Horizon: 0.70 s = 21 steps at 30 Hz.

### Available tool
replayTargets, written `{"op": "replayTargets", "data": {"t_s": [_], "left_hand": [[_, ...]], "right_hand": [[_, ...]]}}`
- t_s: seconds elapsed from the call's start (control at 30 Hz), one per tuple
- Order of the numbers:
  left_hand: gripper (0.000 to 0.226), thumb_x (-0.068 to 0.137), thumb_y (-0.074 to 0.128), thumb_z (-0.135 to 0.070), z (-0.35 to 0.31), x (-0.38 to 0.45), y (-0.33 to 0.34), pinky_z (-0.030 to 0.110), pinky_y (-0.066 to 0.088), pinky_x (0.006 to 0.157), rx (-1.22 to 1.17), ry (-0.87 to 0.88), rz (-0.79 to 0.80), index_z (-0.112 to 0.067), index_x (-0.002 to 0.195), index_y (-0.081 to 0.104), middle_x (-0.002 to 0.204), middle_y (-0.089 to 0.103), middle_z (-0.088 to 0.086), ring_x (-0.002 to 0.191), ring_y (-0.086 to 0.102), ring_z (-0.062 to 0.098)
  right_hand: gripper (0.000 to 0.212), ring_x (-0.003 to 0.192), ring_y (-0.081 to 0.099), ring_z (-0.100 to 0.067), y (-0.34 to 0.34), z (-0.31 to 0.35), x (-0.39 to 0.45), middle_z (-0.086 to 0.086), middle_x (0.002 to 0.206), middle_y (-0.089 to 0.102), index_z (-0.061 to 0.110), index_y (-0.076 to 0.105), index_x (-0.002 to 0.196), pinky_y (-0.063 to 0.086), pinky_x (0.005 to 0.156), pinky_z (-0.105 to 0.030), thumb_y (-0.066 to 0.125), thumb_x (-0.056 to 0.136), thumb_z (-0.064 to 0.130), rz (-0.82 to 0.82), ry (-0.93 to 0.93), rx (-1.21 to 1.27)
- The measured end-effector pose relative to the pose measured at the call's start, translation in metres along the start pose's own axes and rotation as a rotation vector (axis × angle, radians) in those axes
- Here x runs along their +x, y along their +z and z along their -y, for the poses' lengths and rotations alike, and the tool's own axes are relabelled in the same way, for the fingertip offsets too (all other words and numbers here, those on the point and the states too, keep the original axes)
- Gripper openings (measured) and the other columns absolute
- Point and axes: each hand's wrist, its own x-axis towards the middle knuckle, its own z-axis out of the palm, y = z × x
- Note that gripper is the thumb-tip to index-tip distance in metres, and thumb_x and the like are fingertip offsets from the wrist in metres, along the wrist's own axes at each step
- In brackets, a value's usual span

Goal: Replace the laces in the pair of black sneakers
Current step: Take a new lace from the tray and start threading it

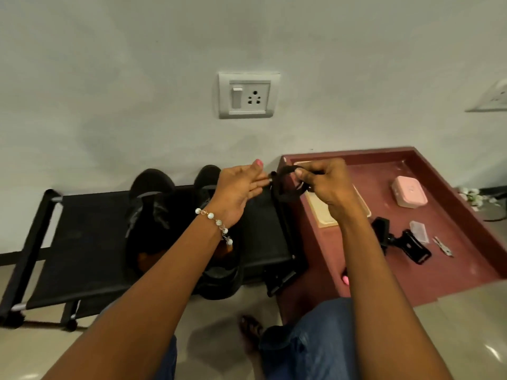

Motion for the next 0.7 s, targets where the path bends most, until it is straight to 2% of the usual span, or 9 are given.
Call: {"op": "replayTargets", "data": {"t_s": [0.07,0.13,0.23,0.3,0.4,0.5,0.7], "left_hand": [[0.026,0.094,0.061,-0.025,0.007,0.007,0.010,0.031,0.054,0.087,0.000,-0.045,0.000,-0.003,0.108,0.063,0.102,0.072,0.012,0.094,0.071,0.020],[0.024,0.095,0.060,-0.020,0.016,0.010,0.018,0.032,0.055,0.086,0.059,-0.082,0.005,-0.002,0.110,0.065,0.101,0.073,0.012,0.093,0.072,0.021],[0.020,0.095,0.059,-0.015,0.029,0.008,0.028,0.031,0.055,0.080,0.146,-0.126,0.001,-0.005,0.109,0.067,0.095,0.074,0.009,0.086,0.072,0.021],[0.017,0.094,0.059,-0.013,0.036,0.008,0.029,0.031,0.056,0.078,0.192,-0.141,-0.003,-0.006,0.107,0.069,0.093,0.074,0.009,0.081,0.071,0.020],[0.017,0.093,0.059,-0.012,0.041,0.008,0.028,0.031,0.055,0.077,0.227,-0.155,-0.007,-0.006,0.105,0.069,0.094,0.074,0.010,0.077,0.068,0.018],[0.017,0.094,0.058,-0.013,0.043,0.010,0.027,0.030,0.054,0.074,0.247,-0.164,-0.009,-0.006,0.105,0.069,0.096,0.074,0.011,0.075,0.067,0.018],[0.018,0.095,0.056,-0.014,0.046,0.013,0.026,0.029,0.054,0.073,0.289,-0.165,-0.011,-0.007,0.105,0.069,0.096,0.073,0.010,0.075,0.067,0.017]], "right_hand": [[0.013,0.071,0.061,-0.015,-0.028,-0.021,0.006,-0.003,0.074,0.070,0.012,0.076,0.087,0.049,0.074,-0.033,0.069,0.085,0.001,-0.123,0.054,-0.022],[0.013,0.072,0.063,-0.016,-0.048,-0.040,0.011,-0.002,0.075,0.070,0.017,0.075,0.084,0.051,0.076,-0.037,0.068,0.087,0.006,-0.230,0.119,-0.095],[0.014,0.083,0.063,-0.020,-0.059,-0.061,0.022,-0.008,0.091,0.072,0.009,0.075,0.100,0.052,0.084,-0.040,0.068,0.089,0.012,-0.280,0.204,-0.230],[0.019,0.092,0.064,-0.025,-0.060,-0.069,0.028,-0.011,0.099,0.071,0.005,0.073,0.107,0.049,0.083,-0.034,0.066,0.091,0.012,-0.217,0.195,-0.387],[0.019,0.095,0.064,-0.029,-0.055,-0.081,0.037,-0.015,0.101,0.071,0.002,0.073,0.106,0.048,0.081,-0.032,0.065,0.091,0.010,-0.061,0.185,-0.557],[0.019,0.097,0.065,-0.030,-0.049,-0.092,0.045,-0.015,0.104,0.070,0.004,0.073,0.107,0.053,0.085,-0.038,0.065,0.092,0.013,0.042,0.193,-0.673],[0.021,0.111,0.060,-0.028,-0.037,-0.097,0.050,-0.012,0.115,0.068,0.014,0.073,0.112,0.050,0.096,-0.040,0.065,0.092,0.013,0.139,0.186,-0.782]]}}
